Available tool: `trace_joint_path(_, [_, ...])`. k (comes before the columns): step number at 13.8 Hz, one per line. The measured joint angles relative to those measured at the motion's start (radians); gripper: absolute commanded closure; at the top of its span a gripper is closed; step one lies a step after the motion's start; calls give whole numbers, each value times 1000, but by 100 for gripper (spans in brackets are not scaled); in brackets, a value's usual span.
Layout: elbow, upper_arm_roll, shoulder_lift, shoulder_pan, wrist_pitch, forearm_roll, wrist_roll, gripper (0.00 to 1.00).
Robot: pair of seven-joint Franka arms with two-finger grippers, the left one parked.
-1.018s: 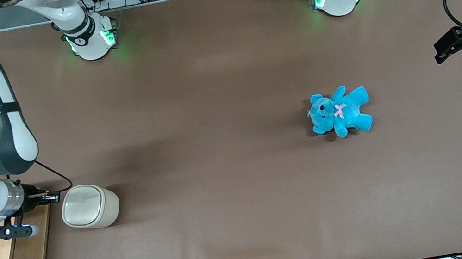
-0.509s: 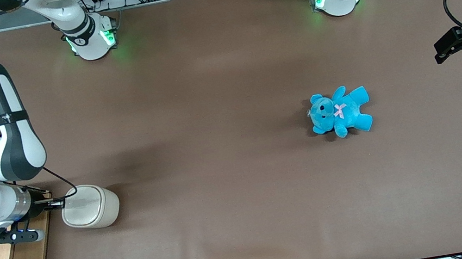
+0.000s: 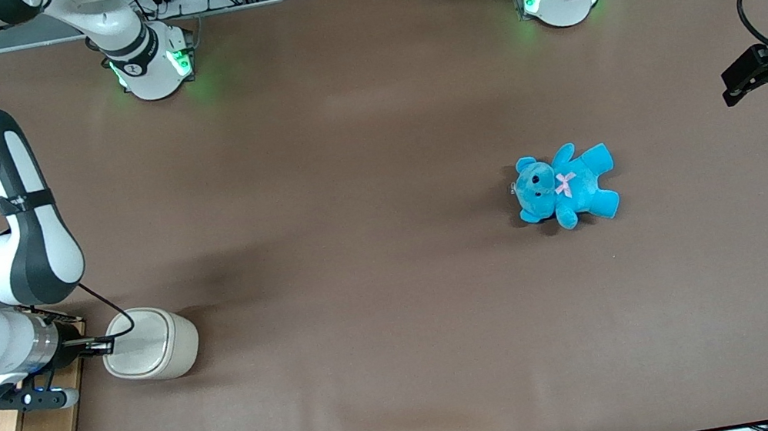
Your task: Open trash can with right arm
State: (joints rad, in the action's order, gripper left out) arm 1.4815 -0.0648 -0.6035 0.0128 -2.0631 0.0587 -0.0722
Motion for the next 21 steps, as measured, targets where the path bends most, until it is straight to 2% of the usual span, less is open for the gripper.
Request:
trace_joint_path(13, [6, 0, -11, 1, -50, 0, -1, 100])
trace_joint_path(21, [-83, 2, -12, 18, 125, 3, -28, 100])
